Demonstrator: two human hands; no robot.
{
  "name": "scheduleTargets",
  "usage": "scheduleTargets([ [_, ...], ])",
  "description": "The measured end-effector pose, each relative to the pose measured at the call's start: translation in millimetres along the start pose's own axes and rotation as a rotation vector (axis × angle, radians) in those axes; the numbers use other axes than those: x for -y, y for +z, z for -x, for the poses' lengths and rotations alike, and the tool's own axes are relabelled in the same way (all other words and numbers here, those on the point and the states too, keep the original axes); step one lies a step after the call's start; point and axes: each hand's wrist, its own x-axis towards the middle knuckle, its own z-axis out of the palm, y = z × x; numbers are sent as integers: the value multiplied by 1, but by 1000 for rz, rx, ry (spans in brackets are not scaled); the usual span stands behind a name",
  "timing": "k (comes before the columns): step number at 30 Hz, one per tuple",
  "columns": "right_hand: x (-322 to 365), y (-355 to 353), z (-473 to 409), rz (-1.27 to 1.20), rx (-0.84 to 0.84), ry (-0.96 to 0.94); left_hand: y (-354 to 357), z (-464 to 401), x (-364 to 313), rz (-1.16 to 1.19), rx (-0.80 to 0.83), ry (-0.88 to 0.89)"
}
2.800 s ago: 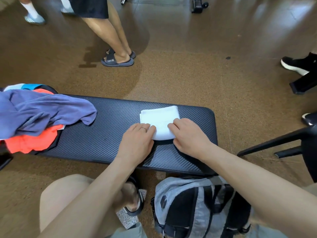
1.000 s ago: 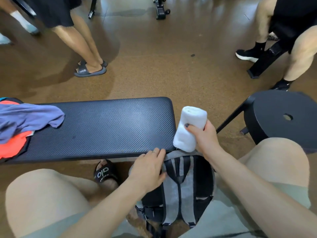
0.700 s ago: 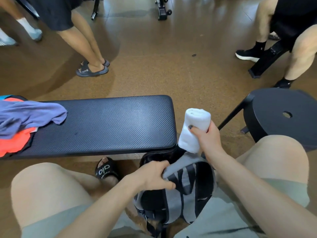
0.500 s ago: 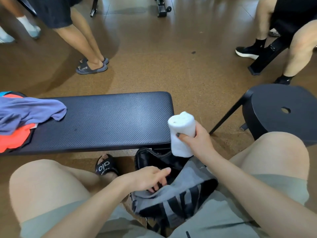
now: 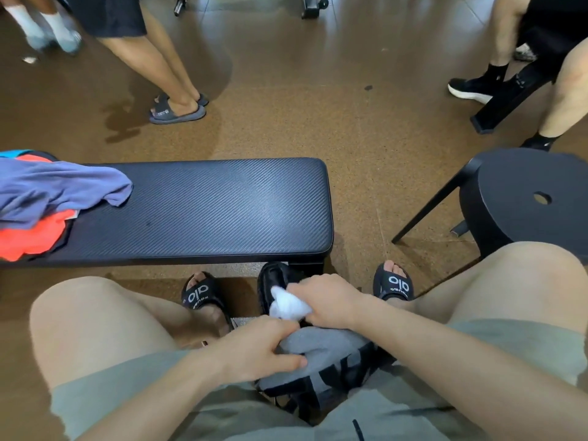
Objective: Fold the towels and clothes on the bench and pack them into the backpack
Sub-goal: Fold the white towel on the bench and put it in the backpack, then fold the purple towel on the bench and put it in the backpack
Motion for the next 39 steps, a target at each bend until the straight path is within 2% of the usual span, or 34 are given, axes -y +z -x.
scheduleTargets([
  [2, 13, 11, -17, 334, 215, 69, -2, 2, 2, -232, -65, 25],
  [3, 17, 17, -25, 416, 282, 138, -3, 3, 3, -275, -82, 34],
  [6, 6, 12, -40, 356, 312, 364, -7, 8, 3, -199, -114, 59],
  [8, -4, 1, -39, 234, 244, 407, -12, 10, 6, -178, -121, 79],
  [11, -8, 3, -31, 90, 142, 318, -25, 9, 19, -241, -159, 118],
  [15, -1, 5, -28, -197, 131, 132, -37, 1, 20, -337, -157, 132],
  [18, 2, 4, -33, -104, 91, 34, -34, -5, 13, -307, -87, 162],
  [23, 9, 6, -45, 7, 419, 162, -32, -6, 12, -192, -53, 147],
  [26, 11, 23, -50, 62, 514, 185, -35, -4, 19, -109, -12, 79],
  [29, 8, 33, -50, 72, 553, 212, -40, -2, 33, -53, -45, 3],
  [32, 9, 21, -49, 116, 500, 239, -48, 0, 50, -17, -73, -54],
  [35, 10, -18, -49, 26, 381, 179, -63, 4, 65, 6, -99, -109],
  [39, 21, -87, -58, -145, 236, 141, -93, 13, 86, 4, -288, -228],
])
